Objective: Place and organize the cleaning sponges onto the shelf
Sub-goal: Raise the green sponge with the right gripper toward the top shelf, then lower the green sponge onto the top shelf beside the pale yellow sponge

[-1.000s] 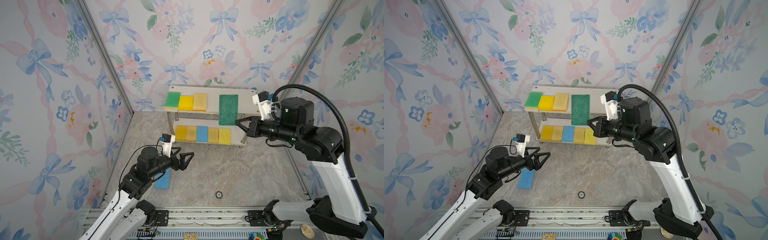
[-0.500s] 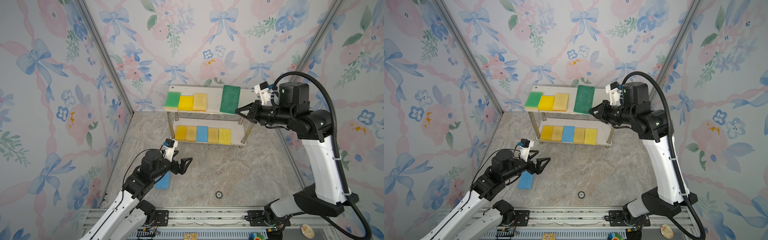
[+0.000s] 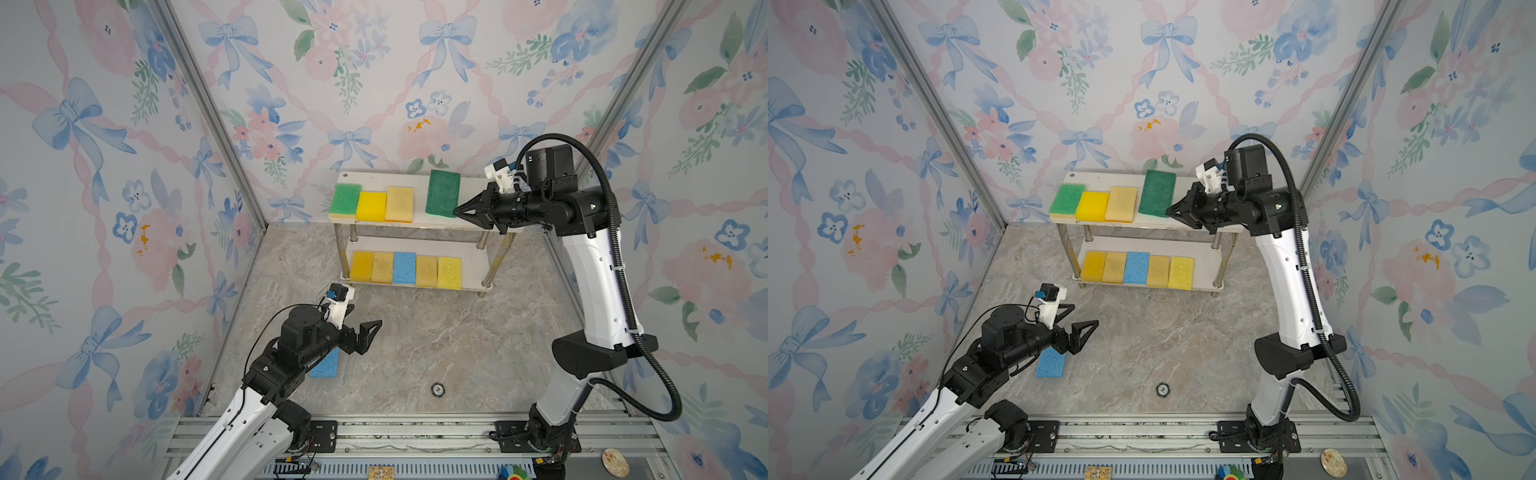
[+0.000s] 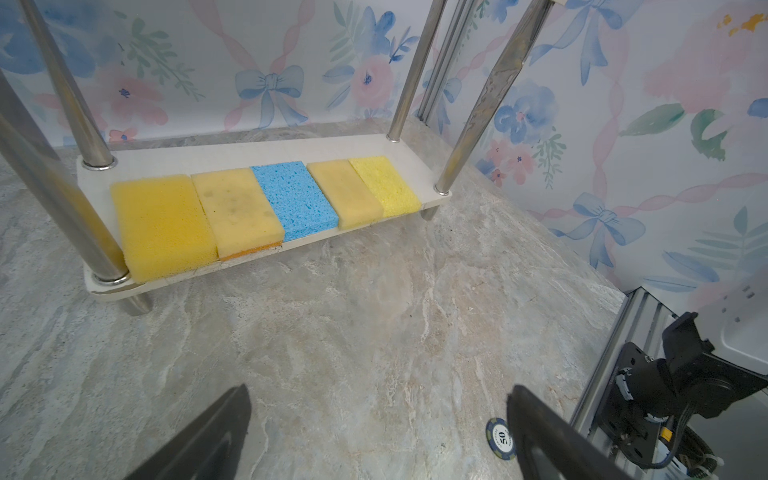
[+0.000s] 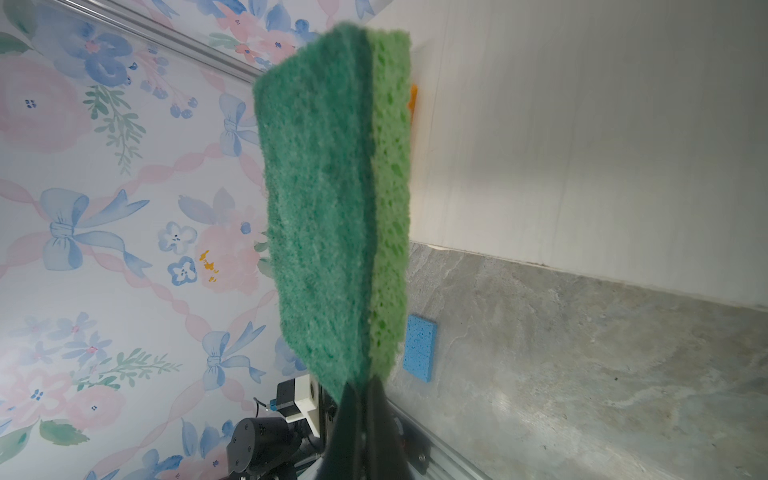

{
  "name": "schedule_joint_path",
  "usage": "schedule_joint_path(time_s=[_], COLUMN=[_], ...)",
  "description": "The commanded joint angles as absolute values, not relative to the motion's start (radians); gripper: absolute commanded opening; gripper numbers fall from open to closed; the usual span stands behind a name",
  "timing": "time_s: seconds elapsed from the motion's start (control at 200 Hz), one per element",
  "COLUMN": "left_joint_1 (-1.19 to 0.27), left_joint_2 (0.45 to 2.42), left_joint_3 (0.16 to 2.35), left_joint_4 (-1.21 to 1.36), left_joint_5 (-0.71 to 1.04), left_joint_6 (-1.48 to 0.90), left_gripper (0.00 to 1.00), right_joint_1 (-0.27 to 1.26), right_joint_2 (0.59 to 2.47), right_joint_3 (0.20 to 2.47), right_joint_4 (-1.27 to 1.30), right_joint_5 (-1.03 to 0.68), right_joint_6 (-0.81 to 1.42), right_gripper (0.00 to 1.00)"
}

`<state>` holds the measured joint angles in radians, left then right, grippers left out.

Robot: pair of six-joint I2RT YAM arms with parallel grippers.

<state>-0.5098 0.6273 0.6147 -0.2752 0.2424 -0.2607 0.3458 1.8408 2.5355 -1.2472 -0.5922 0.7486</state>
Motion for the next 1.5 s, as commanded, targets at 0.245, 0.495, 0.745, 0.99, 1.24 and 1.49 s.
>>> schedule_joint_path(time_s=[0.245, 0.495, 0.745, 0.99, 1.24, 1.49], left_joint_1=[-0.505, -0.507, -0.509, -0.508, -0.508, -0.508], left_joint_2=[0.612, 0.606, 0.606, 0.607, 0.612, 0.61], left_joint_3=[0.56, 0.546, 0.54, 0.538, 0.539, 0.538], left_joint_4=[-0.264, -0.258, -0.255, -0.255, -0.253, -0.252], left_joint_5=[0.237, 0.24, 0.239, 0.241, 0.243, 0.242], left_joint_6=[-0.223, -0.222, -0.224, -0.224, -0.226, -0.225], left_gripper=[0.98, 0.98, 0.98, 0.98, 0.98, 0.98], right_joint_1=[0.322, 0.319, 0.316, 0.315, 0.314, 0.302], right_joint_2=[1.918, 1.99, 2.058, 2.083, 2.088, 2.057], right_joint_3=[2.562, 2.605, 2.654, 2.654, 2.651, 2.626], right_joint_4=[-1.27, -1.243, -1.226, -1.212, -1.211, -1.199], right_joint_5=[-0.614, -0.615, -0.626, -0.633, -0.641, -0.634], right_joint_6=[0.727, 0.724, 0.726, 0.718, 0.709, 0.695], right_gripper=[0.0, 0.0, 0.0, 0.0, 0.29, 0.47])
